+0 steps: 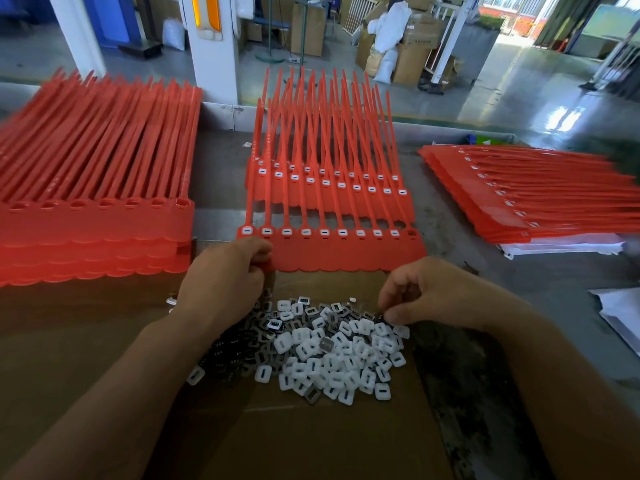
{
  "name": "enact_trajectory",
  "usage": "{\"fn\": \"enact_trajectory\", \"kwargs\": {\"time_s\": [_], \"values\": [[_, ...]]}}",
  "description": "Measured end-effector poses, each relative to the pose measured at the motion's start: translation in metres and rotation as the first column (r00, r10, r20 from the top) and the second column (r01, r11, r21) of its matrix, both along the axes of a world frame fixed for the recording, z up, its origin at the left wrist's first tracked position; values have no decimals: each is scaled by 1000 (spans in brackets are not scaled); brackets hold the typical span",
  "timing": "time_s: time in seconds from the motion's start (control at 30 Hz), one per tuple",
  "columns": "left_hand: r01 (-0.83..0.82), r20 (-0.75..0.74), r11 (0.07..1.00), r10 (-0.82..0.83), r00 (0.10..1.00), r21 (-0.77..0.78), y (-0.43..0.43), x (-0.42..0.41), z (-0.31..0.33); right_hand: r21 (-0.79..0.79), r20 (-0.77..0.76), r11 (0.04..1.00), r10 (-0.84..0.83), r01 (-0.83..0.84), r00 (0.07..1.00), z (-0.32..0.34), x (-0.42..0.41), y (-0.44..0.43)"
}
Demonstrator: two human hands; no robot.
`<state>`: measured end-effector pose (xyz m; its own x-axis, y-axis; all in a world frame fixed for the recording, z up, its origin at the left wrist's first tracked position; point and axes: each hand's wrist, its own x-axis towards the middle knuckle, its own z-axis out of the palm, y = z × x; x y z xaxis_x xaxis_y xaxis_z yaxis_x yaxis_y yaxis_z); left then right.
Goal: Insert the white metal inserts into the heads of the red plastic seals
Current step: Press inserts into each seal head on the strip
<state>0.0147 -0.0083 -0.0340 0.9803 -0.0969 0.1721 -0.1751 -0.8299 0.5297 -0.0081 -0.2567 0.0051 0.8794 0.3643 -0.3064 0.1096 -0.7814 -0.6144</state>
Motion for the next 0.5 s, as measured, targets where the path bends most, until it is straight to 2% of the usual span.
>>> {"fn": "enact_trajectory", "kwargs": {"time_s": [0.1,0.3,0.5], "values": [[0,-3,1000,0,1000,-1,0,0,0,-20,-41,999,49,-49,998,-2,-1,4],[0,3,1000,0,1000,-5,0,-1,1,-74,-15,994,75,-76,997,-4,0,7],[-7,2,1000,7,1000,-16,0,-1,1,8,99,1000,-20,19,995,-4,0,3]]}}
